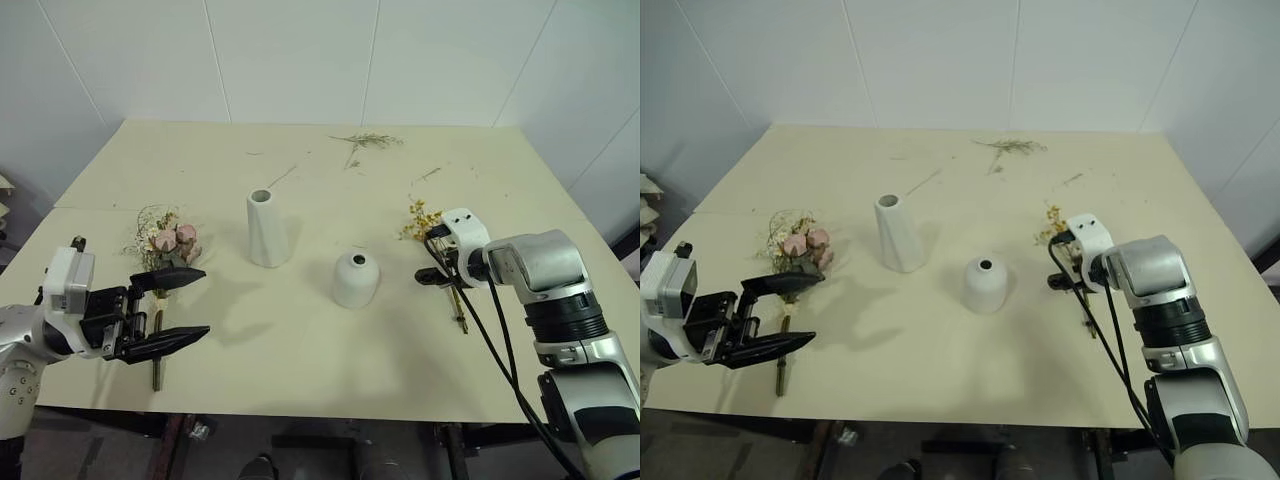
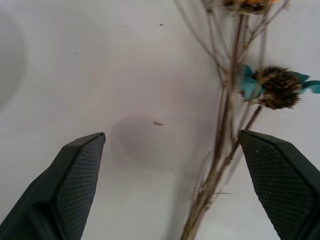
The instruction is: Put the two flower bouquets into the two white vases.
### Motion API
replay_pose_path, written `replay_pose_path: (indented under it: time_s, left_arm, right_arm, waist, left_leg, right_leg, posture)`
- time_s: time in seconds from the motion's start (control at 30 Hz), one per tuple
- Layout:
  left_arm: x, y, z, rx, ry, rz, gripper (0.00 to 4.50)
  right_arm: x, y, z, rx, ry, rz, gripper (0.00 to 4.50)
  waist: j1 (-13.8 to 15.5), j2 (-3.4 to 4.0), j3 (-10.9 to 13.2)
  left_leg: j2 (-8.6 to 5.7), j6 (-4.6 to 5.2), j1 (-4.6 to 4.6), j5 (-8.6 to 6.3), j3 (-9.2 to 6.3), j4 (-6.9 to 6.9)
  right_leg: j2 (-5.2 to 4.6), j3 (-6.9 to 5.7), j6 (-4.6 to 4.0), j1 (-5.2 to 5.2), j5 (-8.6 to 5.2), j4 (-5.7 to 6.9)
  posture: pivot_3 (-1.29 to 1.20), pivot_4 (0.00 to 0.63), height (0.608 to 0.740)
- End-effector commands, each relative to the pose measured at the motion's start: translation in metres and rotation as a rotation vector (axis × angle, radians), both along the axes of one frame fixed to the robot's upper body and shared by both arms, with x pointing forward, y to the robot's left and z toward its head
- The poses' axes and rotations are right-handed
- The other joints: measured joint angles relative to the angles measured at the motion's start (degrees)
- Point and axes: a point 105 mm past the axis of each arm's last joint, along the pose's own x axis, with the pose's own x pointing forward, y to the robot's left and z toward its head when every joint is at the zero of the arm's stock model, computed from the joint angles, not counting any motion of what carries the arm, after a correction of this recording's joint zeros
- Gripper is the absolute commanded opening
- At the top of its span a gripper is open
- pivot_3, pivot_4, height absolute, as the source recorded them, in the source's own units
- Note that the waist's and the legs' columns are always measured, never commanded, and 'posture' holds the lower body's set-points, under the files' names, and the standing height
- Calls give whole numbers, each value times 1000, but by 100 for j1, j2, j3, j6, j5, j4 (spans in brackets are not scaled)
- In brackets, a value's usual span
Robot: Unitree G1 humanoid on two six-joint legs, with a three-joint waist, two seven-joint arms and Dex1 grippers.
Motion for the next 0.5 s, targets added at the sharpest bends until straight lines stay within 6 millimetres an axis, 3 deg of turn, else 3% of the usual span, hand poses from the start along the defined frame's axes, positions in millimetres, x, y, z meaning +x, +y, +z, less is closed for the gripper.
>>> replay_pose_path:
  time_s: [0.03,0.23,0.5]
  left_arm:
    - [-6,6,10,20,-41,8,4468]
    - [-6,11,10,24,-39,28,4468]
    - [-5,17,12,21,-46,52,4468]
  right_arm:
    - [9,-13,12,1,-67,-56,4500]
    - [15,-17,17,2,-90,-56,4500]
    - [19,-18,0,55,-54,-71,4500]
  waist:
    - [-3,0,0]
    - [-15,0,0]
    - [-16,0,0]
  left_leg:
    - [0,0,0,0,1,0]
    - [1,0,1,0,3,-6]
    - [1,0,1,0,4,-11]
  right_leg:
    - [0,0,0,0,0,-1]
    - [1,2,-1,-1,-1,-4]
    - [0,2,0,-1,0,-10]
  posture:
    - [0,150,740]
    - [0,150,740]
    - [0,150,740]
